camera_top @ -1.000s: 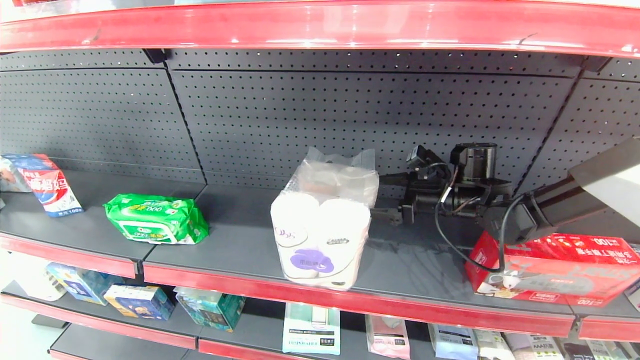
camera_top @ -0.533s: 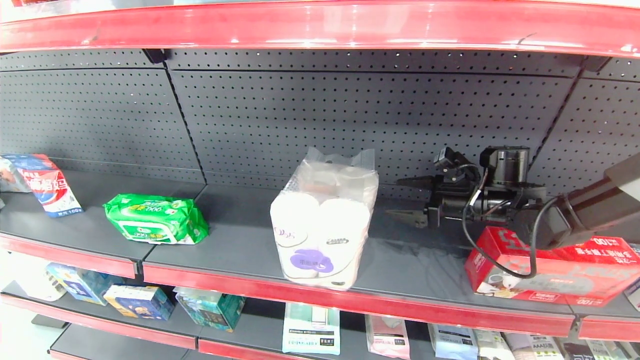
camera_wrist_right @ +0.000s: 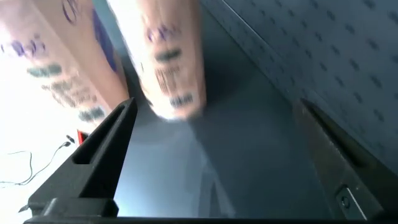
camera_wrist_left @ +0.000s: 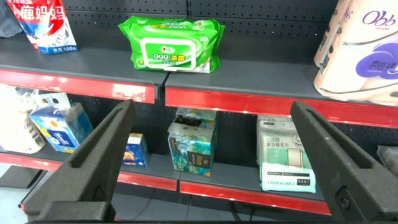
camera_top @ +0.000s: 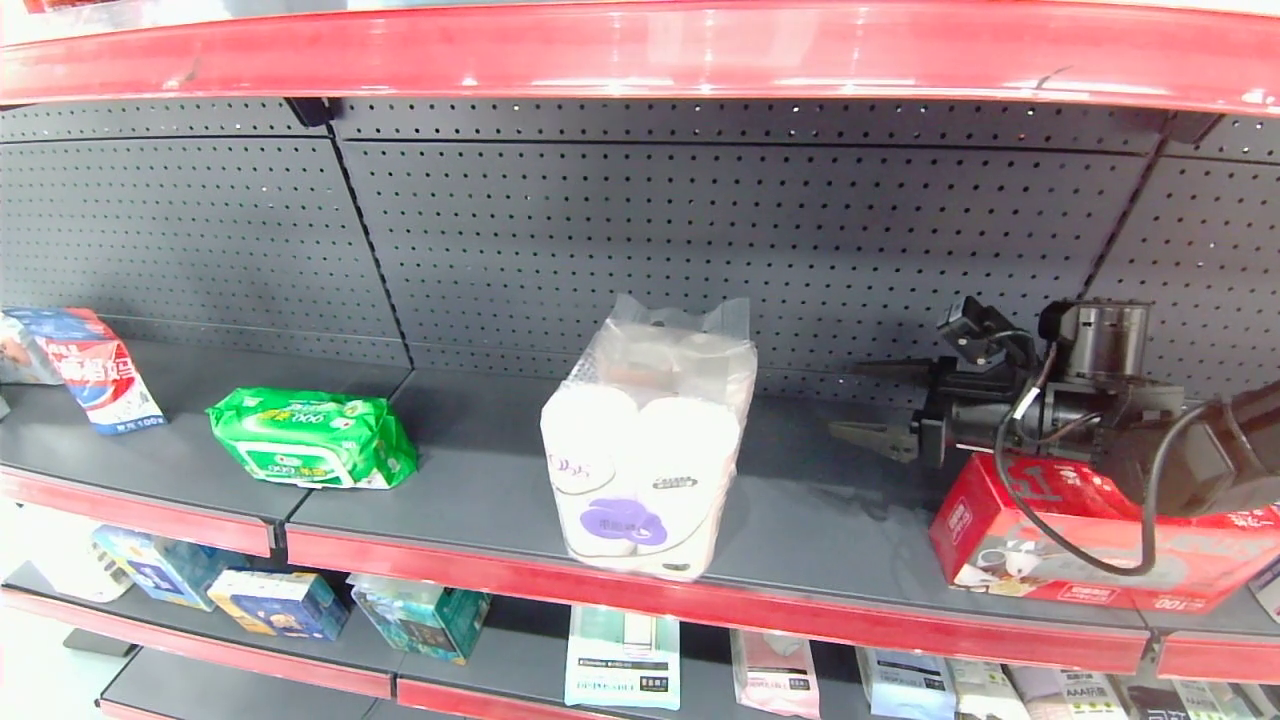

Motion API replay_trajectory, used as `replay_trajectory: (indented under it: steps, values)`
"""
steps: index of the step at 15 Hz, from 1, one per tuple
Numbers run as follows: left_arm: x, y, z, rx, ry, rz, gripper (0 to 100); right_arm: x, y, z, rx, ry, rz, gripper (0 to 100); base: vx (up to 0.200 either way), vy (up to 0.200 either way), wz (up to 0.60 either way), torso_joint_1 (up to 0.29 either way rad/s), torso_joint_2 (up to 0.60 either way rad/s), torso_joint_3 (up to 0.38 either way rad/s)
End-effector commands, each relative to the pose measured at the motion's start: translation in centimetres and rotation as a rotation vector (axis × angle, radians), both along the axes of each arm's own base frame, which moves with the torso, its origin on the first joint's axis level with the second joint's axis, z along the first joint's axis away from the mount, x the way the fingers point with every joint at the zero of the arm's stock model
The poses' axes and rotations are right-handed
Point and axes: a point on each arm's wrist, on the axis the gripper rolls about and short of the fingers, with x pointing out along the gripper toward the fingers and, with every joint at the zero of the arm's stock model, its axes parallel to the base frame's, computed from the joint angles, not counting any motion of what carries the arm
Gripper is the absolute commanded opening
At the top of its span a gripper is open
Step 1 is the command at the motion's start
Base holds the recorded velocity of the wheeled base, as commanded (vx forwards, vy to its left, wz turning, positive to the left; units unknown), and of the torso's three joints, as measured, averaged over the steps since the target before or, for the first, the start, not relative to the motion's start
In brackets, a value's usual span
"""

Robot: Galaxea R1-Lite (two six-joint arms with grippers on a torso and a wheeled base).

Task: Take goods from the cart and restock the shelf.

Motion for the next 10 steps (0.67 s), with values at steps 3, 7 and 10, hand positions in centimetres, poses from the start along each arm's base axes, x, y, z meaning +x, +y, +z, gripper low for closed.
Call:
replay_trajectory:
  steps: [3, 7, 10]
  values:
    - [0.0, 0.0, 0.0, -0.001, 0.0, 0.001, 100, -3.0, -2.0, 1.3, 0.004, -0.003, -0.068, 100, 0.0, 0.0, 0.0, 0.0, 0.0, 0.0]
    - [0.0, 0.0, 0.0, -0.001, 0.0, 0.001, 100, -5.9, -3.4, 3.0, 0.035, -0.004, -0.137, 100, 0.0, 0.0, 0.0, 0.0, 0.0, 0.0]
    - [0.0, 0.0, 0.0, 0.001, 0.0, 0.001, 100, -8.2, -3.7, 4.8, 0.057, -0.006, -0.324, 100, 0.0, 0.0, 0.0, 0.0, 0.0, 0.0]
